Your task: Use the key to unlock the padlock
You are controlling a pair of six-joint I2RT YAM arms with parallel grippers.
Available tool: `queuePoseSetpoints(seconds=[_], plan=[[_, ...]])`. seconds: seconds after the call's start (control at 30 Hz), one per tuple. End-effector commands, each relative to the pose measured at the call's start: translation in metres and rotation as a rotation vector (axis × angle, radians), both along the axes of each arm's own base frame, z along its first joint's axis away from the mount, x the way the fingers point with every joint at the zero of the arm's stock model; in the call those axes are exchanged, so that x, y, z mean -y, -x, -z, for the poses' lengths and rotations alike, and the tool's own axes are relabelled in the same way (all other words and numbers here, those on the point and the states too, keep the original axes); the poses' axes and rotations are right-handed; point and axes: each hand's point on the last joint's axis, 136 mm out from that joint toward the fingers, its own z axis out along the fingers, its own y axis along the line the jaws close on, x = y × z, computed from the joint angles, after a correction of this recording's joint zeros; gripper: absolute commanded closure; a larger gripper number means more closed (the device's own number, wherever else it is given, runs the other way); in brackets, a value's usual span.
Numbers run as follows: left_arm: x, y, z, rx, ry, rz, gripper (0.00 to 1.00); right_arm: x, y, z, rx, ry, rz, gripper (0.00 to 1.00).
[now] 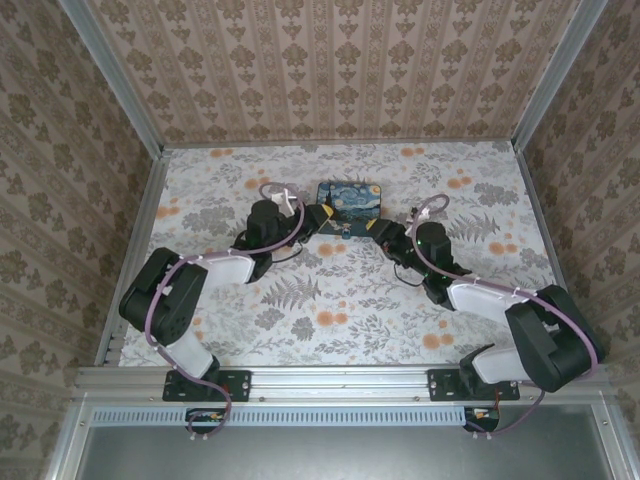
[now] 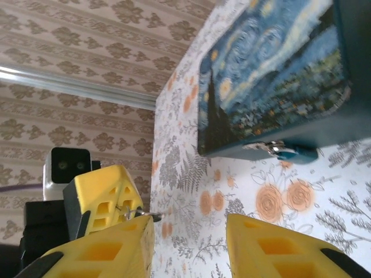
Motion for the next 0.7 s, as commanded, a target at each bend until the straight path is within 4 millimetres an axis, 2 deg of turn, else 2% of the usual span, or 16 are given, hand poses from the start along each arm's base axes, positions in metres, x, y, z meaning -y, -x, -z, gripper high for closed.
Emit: queuePoseSetpoints(seconds=[0.0, 0.07, 0.27, 0.47, 0.67], plan=[[0.008, 0.008, -0.042, 0.158, 0.036, 0.112, 1.0, -0.019, 0.003, -0.036, 0.154, -0.003, -0.146, 0.59], [0.011, 0.01, -0.049, 0.183, 0.048, 0.134, 1.0, -0.03, 0.002, -0.052, 0.21, -0.023, -0.203, 0.58], [0.014, 0.013, -0.057, 0.197, 0.057, 0.155, 1.0, -0.052, -0.005, -0.067, 0.283, -0.105, -0.286, 0.55], [0.018, 0.016, -0.058, 0.196, 0.062, 0.166, 1.0, -0.068, -0.013, -0.064, 0.29, -0.145, -0.304, 0.56], [0.02, 0.015, -0.053, 0.18, 0.059, 0.151, 1.0, -0.074, -0.017, -0.057, 0.278, -0.185, -0.305, 0.6]])
